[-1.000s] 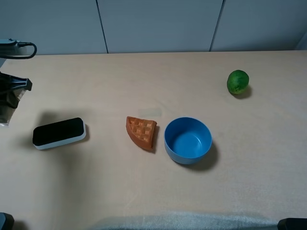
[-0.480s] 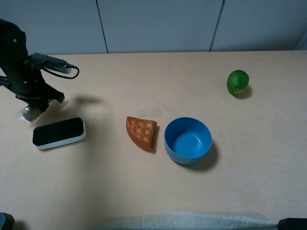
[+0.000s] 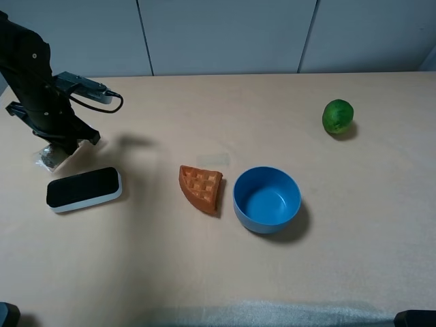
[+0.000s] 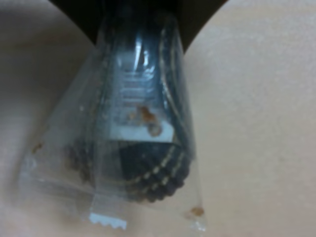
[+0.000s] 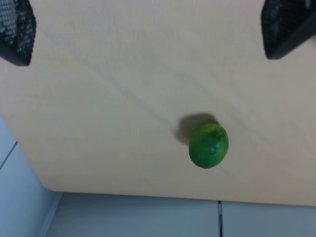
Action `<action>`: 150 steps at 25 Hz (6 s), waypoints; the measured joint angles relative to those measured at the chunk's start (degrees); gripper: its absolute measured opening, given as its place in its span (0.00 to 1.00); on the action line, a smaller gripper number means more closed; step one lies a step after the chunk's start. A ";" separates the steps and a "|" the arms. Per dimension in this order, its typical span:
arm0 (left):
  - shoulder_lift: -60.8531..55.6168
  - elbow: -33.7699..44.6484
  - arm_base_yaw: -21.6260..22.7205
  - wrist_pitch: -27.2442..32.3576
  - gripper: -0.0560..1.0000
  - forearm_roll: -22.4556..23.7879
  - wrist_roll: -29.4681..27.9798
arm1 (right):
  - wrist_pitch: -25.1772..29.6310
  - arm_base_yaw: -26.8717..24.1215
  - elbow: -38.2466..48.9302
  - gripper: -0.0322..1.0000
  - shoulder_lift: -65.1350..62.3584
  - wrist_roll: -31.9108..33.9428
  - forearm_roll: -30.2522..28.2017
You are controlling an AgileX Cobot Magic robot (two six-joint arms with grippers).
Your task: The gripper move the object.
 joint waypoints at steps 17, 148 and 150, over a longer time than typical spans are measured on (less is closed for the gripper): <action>0.00 0.00 -3.21 -3.62 0.29 -1.43 7.14 | 0.00 0.00 0.00 0.70 0.00 0.00 0.00; -110.81 29.85 7.53 28.35 0.84 -13.21 3.61 | 0.00 0.00 0.00 0.70 0.00 0.00 0.00; -110.81 29.85 7.53 28.35 0.84 -13.21 3.61 | 0.00 0.00 0.00 0.70 0.00 0.00 0.00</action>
